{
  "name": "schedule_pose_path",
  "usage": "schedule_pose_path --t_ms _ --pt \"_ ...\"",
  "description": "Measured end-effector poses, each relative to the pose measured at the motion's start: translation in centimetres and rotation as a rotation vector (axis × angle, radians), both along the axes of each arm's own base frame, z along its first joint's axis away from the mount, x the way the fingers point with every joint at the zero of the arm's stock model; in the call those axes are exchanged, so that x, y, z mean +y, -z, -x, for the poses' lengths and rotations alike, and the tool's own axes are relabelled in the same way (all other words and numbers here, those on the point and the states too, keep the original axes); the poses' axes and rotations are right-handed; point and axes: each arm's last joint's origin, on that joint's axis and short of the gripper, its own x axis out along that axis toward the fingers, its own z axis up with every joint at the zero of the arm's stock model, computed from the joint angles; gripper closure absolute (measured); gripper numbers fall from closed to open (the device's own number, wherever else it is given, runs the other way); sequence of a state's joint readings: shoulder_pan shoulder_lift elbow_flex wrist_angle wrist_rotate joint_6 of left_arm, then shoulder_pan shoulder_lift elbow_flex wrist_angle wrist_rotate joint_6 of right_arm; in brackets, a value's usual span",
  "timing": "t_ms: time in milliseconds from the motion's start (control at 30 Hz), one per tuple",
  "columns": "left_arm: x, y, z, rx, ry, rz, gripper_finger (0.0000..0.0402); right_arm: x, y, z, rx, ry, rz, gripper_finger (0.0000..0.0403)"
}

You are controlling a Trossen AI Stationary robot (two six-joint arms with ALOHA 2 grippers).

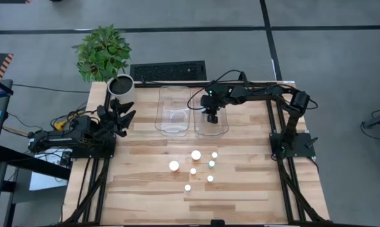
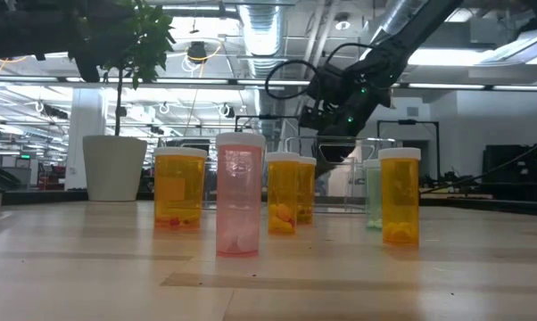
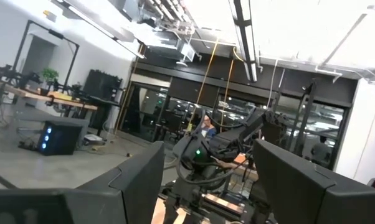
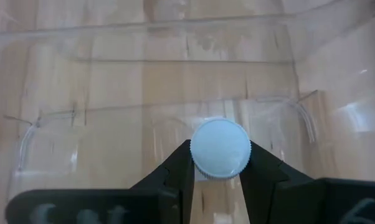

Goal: Pick and place medicine bottles into bin by pill shape (circle, oval)
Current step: Put the blue capsule bottle into the left transparent bin

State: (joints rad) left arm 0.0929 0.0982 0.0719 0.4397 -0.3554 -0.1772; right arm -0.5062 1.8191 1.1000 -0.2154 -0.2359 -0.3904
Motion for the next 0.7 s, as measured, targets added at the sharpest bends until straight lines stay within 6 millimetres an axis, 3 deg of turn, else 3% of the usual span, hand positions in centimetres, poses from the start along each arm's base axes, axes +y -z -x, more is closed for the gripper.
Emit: schedule_pose_path --t_ms 367,700 --pt "0.0 0.0 0.0 -0.001 -0.003 0.002 0.0161 -0.5 2.3 -0.5 0.045 0.003 -0.03 0.0289" --pt "0.1 0.0 0.0 -0.008 -0.021 0.017 0.0161 -0.8 0.2 -0.9 0.012 0.01 -0.001 0.0289"
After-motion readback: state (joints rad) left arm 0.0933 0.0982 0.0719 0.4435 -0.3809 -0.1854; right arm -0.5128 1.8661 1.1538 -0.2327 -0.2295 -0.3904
